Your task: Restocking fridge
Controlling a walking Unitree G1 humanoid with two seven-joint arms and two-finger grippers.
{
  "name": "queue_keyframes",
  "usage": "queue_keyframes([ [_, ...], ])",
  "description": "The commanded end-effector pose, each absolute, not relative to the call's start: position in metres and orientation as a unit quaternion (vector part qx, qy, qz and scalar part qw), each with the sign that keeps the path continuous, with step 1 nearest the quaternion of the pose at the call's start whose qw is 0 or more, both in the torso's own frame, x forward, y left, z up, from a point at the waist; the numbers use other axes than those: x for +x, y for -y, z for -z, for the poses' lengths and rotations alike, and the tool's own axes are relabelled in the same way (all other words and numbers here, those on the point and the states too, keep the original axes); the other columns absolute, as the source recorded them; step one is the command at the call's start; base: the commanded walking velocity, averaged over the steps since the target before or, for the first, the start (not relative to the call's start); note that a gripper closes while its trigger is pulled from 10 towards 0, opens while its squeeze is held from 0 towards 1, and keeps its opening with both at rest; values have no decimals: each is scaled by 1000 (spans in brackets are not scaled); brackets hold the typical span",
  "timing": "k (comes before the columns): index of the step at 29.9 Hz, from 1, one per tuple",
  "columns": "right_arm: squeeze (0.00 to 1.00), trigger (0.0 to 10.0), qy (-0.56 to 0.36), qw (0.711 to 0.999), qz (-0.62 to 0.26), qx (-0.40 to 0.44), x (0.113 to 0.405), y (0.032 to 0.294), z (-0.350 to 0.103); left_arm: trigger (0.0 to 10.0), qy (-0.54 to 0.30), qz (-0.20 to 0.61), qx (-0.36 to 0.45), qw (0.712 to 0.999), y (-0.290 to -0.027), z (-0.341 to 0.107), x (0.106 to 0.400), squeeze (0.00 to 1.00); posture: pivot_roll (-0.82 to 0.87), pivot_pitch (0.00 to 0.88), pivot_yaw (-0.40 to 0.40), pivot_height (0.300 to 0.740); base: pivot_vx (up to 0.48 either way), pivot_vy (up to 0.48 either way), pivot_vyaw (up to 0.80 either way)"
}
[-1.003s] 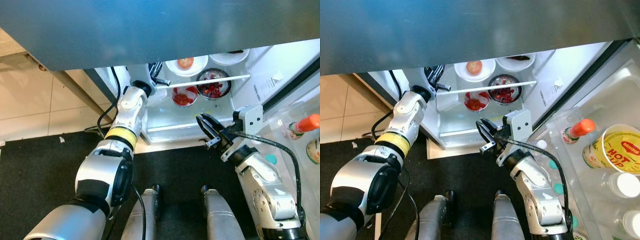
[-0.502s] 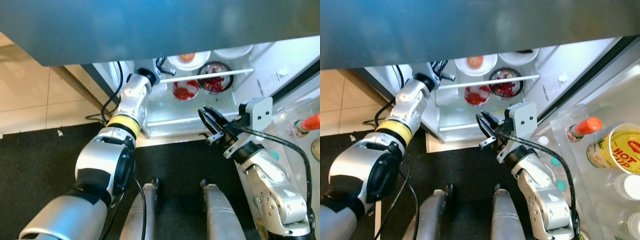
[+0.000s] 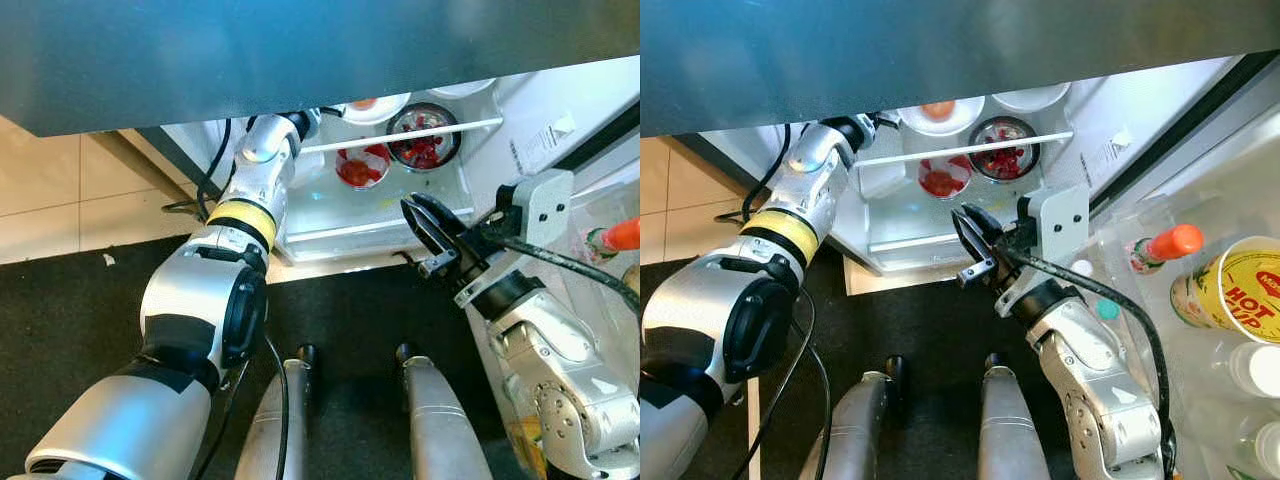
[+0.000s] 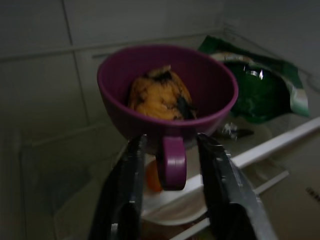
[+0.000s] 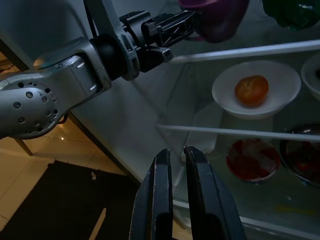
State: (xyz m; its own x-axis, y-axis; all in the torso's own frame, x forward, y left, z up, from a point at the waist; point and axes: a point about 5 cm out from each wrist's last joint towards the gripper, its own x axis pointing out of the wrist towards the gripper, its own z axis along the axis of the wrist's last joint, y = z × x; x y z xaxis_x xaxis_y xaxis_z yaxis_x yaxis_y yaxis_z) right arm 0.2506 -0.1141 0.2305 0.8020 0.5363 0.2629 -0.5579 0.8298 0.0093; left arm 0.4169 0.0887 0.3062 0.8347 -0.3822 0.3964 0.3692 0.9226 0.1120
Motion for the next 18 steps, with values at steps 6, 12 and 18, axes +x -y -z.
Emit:
queue_keyframes([
  [6,0,10000,120,947,-293,46,249,115,-230,10000,218,195,9,956,-94,-307,417,1000,-197,542,87,740,0,0,0],
  [12,0,10000,135,945,-295,41,256,114,-236,10000,227,252,-15,941,-85,-293,411,0,-172,492,99,740,0,0,0],
  [18,0,10000,141,944,-296,38,259,115,-238,10000,219,283,-22,933,-78,-273,406,0,-150,460,107,740,0,0,0],
])
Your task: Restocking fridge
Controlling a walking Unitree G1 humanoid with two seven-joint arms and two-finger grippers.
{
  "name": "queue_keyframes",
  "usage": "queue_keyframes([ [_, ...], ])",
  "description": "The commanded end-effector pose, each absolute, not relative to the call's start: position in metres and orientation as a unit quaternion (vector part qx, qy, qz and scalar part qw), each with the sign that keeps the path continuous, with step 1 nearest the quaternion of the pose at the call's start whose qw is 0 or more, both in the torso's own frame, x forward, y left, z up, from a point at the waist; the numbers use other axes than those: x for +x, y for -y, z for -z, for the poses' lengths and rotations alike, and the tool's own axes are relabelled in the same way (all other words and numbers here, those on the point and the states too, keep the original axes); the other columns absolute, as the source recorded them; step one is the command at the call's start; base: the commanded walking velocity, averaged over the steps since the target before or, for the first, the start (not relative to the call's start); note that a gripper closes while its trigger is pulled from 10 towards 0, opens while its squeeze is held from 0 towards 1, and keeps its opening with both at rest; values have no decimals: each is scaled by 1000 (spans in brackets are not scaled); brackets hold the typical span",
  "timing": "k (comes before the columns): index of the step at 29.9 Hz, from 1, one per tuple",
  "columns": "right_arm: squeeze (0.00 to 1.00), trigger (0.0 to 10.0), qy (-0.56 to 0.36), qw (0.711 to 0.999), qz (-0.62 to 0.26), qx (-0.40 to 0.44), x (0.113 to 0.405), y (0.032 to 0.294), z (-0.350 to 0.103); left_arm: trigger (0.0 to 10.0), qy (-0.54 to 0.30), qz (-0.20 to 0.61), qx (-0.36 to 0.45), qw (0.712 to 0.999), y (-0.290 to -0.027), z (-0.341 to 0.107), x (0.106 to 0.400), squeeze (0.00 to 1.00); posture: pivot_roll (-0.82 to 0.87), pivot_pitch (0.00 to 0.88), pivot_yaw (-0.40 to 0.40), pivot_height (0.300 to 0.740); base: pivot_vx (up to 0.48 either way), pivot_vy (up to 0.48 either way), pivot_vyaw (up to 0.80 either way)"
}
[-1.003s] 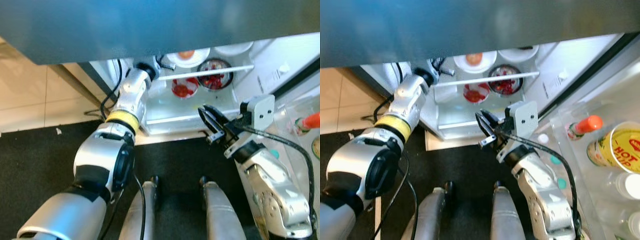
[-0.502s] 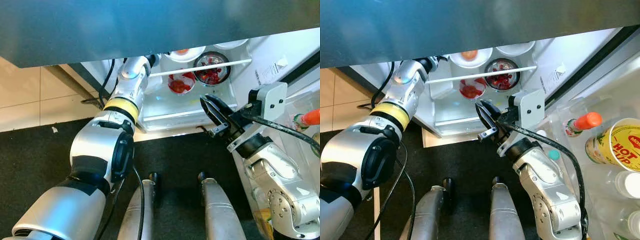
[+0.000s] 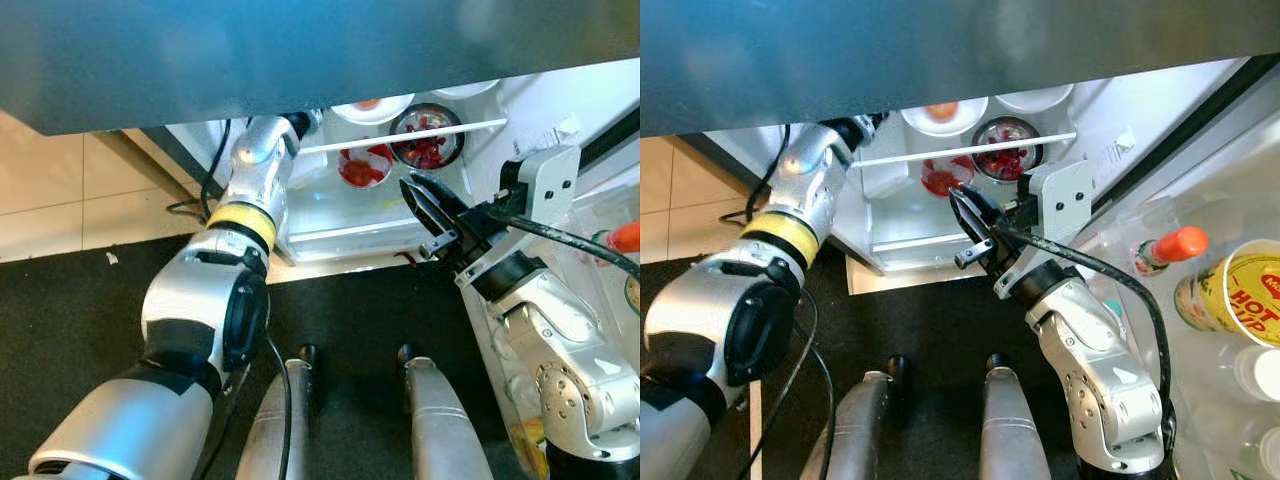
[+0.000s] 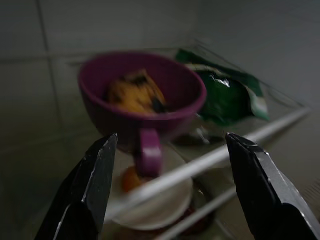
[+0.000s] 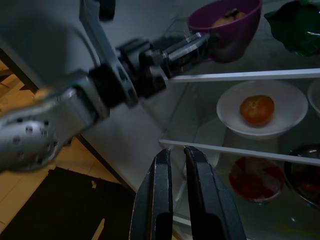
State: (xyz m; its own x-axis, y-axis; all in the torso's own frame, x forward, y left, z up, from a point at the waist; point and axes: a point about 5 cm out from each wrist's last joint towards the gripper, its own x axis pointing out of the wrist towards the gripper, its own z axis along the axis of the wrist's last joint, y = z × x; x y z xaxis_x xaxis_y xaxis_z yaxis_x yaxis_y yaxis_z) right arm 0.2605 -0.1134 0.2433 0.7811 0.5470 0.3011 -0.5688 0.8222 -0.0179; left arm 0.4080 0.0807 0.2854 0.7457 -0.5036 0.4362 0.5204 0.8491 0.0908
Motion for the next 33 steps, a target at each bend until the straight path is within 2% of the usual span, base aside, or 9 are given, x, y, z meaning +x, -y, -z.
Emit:
queue_keyframes([
  [1,0,10000,148,941,-303,35,263,113,-239,10000,195,306,-24,932,-71,-238,397,0,-134,426,109,740,0,0,0],
  [3,0,10000,148,941,-303,35,263,113,-239,10000,195,306,-24,932,-71,-238,397,0,-134,426,109,740,0,0,0],
  [11,0,10000,155,931,-329,30,272,108,-239,10000,172,294,-46,939,-78,-187,379,0,-114,362,110,740,0,0,0],
  [12,0,10000,143,930,-337,24,275,107,-231,10000,171,287,-48,941,-83,-178,373,0,-104,328,106,740,0,0,0],
  [18,0,10000,102,937,-334,10,287,107,-204,10000,160,268,-53,949,-94,-159,363,0,-85,276,91,740,0,0,0],
  [24,0,10000,81,940,-331,-1,291,108,-189,10000,155,261,-55,951,-97,-150,357,0,-76,256,83,740,0,0,0],
  [26,0,10000,61,946,-319,-9,294,112,-176,10000,147,258,-55,953,-97,-143,353,0,-66,243,77,740,0,0,0],
  [28,0,10000,6,958,-285,-1,300,126,-141,10000,117,250,-56,960,-99,-120,340,0,-52,227,65,740,0,0,0],
  [33,0,10000,-54,964,-259,5,299,139,-103,10000,59,239,-48,968,-106,-83,321,0,-47,211,56,740,0,0,0],
])
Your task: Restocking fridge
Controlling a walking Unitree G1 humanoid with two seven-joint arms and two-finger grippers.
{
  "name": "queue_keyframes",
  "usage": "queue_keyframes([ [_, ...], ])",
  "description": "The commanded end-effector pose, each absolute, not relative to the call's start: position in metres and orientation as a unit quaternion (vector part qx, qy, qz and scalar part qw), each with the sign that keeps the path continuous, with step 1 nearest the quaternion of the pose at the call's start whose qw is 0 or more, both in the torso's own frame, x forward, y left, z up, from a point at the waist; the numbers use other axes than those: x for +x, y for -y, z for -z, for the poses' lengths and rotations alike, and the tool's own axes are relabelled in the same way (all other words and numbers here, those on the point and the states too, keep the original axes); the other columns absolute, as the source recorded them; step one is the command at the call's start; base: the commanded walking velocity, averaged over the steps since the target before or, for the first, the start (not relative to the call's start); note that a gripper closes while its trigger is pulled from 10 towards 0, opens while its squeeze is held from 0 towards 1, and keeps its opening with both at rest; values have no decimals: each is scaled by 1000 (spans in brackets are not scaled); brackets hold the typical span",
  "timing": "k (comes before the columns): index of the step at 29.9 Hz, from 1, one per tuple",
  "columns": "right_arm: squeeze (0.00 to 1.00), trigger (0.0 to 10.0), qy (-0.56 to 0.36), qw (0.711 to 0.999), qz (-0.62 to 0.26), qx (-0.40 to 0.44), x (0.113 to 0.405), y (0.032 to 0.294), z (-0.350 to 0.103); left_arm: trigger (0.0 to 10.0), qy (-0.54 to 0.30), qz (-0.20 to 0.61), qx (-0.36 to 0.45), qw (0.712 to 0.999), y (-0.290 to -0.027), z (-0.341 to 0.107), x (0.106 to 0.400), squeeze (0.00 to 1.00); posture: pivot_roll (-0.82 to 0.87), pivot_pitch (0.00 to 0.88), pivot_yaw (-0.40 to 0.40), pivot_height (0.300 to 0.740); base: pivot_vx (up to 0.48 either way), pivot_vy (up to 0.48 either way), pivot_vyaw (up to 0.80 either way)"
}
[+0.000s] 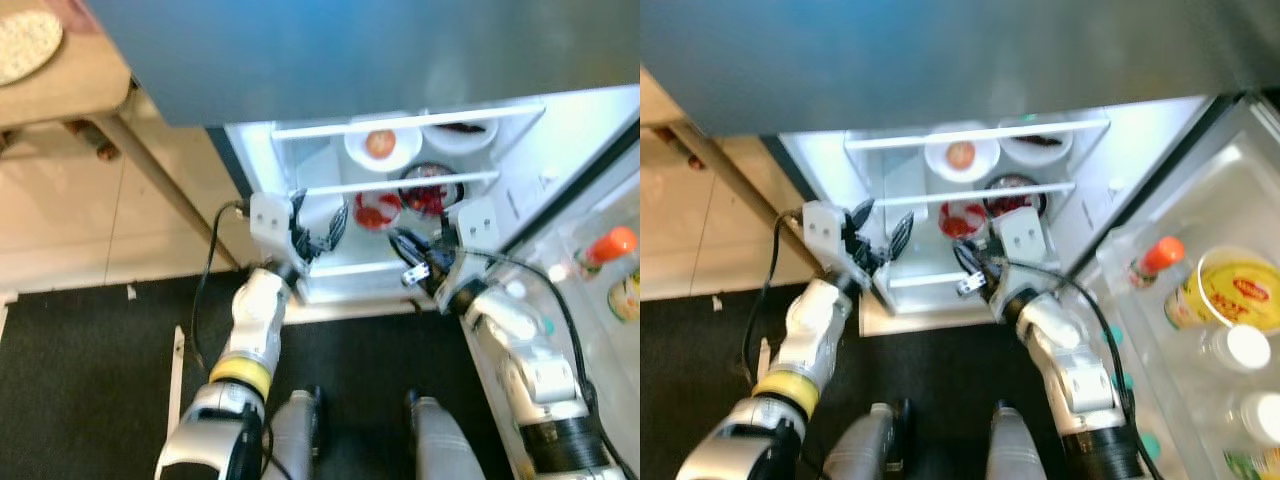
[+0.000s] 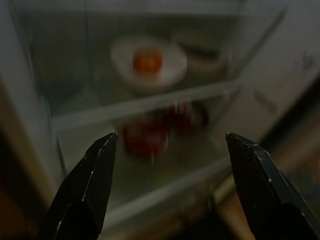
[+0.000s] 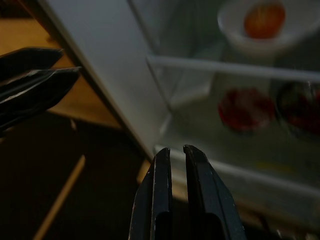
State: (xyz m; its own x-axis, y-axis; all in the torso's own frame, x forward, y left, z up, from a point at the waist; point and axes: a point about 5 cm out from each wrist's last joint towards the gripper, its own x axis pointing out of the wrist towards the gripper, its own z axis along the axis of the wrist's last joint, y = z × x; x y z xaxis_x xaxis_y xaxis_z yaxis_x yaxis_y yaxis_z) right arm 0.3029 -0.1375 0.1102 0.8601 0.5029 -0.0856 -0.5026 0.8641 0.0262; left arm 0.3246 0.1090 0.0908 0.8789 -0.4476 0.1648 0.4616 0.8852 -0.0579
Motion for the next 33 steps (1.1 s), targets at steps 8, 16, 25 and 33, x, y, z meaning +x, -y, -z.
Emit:
queue_keyframes([
  [8,0,10000,-106,962,-253,-13,293,144,-69,10000,-87,200,-21,976,-136,-19,287,0,-57,176,35,740,0,0,0],
  [16,0,10000,-212,954,-210,-25,275,164,-13,10000,-234,160,-8,959,-160,31,246,0,-53,141,24,740,0,0,0],
  [25,0,10000,-390,908,-137,-66,205,202,59,10000,-382,69,-9,922,-197,75,181,0,-48,118,15,740,0,0,0],
  [33,0,10000,-478,872,-89,-63,161,221,83,10000,-469,-3,-14,883,-219,94,137,0,-46,84,3,740,0,0,0],
])
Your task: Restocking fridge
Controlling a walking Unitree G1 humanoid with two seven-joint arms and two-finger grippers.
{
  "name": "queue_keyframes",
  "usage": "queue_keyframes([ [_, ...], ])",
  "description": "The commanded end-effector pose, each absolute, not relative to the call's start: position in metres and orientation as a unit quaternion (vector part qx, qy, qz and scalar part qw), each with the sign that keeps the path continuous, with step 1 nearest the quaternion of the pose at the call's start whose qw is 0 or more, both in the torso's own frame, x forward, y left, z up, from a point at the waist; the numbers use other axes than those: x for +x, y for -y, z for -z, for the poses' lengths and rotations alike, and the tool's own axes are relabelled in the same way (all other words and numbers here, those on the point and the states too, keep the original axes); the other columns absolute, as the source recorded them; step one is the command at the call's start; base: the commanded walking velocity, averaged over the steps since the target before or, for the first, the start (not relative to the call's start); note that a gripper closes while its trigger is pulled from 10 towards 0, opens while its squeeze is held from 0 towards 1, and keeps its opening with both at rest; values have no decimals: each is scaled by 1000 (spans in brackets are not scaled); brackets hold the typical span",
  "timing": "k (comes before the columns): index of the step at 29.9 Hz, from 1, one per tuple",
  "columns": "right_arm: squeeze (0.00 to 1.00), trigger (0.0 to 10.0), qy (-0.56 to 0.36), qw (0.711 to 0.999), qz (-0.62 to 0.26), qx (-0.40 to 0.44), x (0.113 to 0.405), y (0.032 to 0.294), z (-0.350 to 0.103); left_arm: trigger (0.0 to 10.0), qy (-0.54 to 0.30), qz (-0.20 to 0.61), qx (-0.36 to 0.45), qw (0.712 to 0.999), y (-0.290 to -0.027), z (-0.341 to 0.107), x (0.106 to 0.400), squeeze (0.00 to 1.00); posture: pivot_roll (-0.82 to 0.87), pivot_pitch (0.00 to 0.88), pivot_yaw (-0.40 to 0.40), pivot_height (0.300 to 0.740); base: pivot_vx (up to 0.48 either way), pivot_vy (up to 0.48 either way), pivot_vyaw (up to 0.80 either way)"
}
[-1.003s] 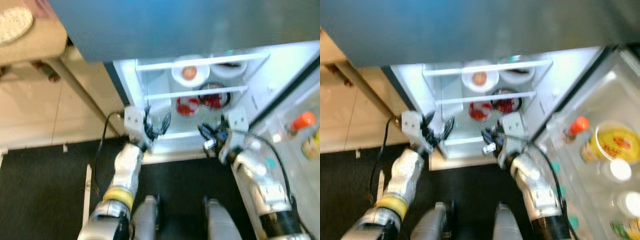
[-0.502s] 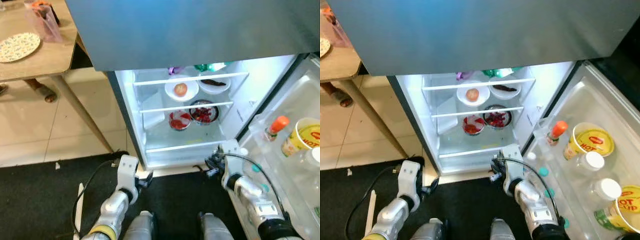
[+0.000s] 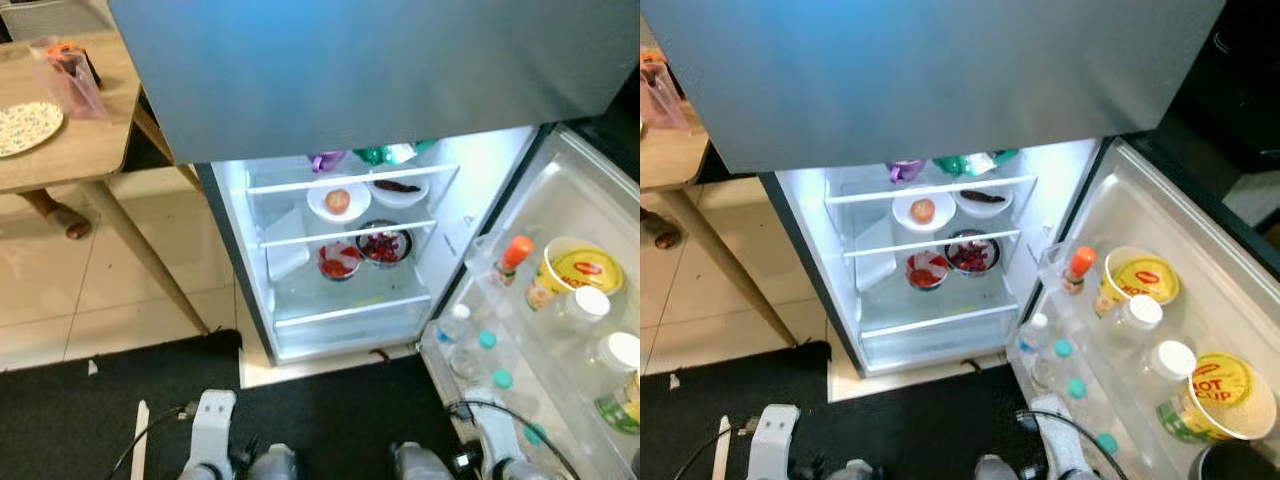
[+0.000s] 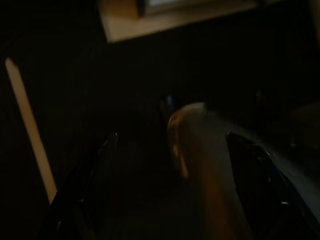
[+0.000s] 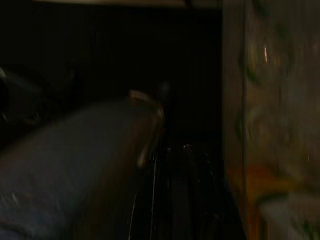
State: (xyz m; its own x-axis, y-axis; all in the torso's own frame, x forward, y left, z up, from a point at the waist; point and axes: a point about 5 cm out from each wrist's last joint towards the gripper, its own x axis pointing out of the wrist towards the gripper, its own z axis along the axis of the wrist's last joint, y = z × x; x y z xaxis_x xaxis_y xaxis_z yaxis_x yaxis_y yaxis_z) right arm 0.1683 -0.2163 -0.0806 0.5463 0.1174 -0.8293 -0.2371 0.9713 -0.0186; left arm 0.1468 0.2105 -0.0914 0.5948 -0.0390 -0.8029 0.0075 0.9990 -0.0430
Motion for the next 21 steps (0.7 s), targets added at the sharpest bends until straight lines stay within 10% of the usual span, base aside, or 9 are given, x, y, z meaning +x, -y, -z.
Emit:
queue_keyframes([
  [1,0,10000,-481,871,-84,-61,160,222,84,10000,-472,-8,-16,881,-220,95,136,0,-46,82,3,740,0,0,0],
  [21,0,10000,-522,848,-61,-68,134,232,94,10000,-484,-4,-21,875,-207,98,136,0,-46,65,-10,740,0,0,0],
])
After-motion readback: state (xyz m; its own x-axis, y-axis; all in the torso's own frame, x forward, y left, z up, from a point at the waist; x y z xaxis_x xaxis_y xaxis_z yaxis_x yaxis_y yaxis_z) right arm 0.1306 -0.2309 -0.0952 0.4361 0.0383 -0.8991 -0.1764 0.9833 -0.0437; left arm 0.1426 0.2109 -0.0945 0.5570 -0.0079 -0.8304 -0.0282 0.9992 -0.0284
